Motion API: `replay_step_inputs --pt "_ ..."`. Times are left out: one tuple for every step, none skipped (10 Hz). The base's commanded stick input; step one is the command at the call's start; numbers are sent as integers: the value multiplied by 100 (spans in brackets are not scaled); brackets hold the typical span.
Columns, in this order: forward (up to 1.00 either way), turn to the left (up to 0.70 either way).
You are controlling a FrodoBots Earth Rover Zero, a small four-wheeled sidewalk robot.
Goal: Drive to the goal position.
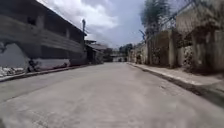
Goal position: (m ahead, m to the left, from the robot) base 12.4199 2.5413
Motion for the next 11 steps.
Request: replay_step_inputs --pt "100 0" --pt "100 0" --pt "100 0" --pt "100 0" --pt "100 0" --pt "100 0" --pt "100 0" --pt "100 0" --pt "100 0" --pt "100 0" --pt "100 0"
